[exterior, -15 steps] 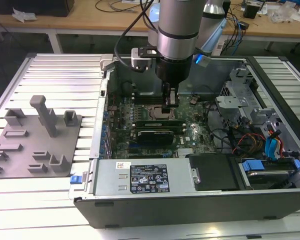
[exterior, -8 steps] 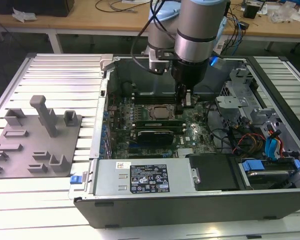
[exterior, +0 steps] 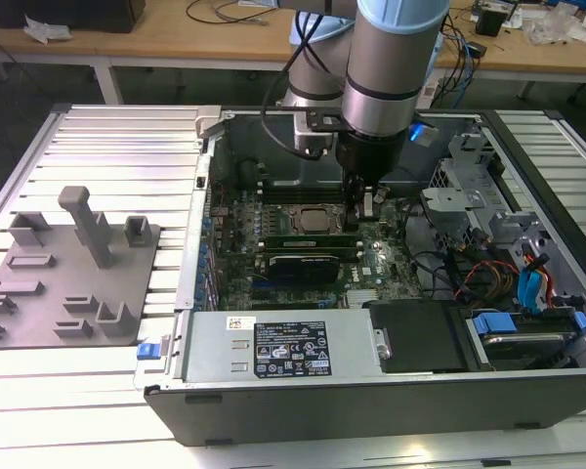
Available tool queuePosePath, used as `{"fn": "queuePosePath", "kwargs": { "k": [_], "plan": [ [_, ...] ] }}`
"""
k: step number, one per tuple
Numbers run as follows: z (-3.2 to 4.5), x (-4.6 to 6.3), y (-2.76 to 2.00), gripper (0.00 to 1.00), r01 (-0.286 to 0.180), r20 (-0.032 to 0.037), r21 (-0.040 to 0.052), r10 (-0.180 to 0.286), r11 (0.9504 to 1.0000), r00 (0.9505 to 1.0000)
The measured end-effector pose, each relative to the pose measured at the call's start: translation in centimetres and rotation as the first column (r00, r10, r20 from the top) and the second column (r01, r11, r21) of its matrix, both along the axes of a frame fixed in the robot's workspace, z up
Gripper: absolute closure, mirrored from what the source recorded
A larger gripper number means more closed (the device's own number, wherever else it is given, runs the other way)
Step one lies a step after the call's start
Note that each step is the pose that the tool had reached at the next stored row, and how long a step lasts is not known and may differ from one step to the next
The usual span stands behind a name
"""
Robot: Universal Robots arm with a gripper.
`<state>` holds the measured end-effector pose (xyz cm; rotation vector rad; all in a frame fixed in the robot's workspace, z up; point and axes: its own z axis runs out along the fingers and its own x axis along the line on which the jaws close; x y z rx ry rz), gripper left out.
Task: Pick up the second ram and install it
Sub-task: 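Press down the second ram until it locks into place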
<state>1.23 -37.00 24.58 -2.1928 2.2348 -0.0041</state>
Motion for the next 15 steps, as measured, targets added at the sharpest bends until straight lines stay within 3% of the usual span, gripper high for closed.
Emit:
{"fn": "queuePosePath", "kwargs": {
  "k": [7, 15],
  "plan": [
    [-1.04, 0.4, 0.5, 0.92, 0.0, 0.0, 0.0001, 0.0, 1.0, 1.0],
    [-1.61, 0.4, 0.53, 0.92, 0.0, 0.0001, -0.0003, 0.0, 1.0, 1.0]
  ]
}}
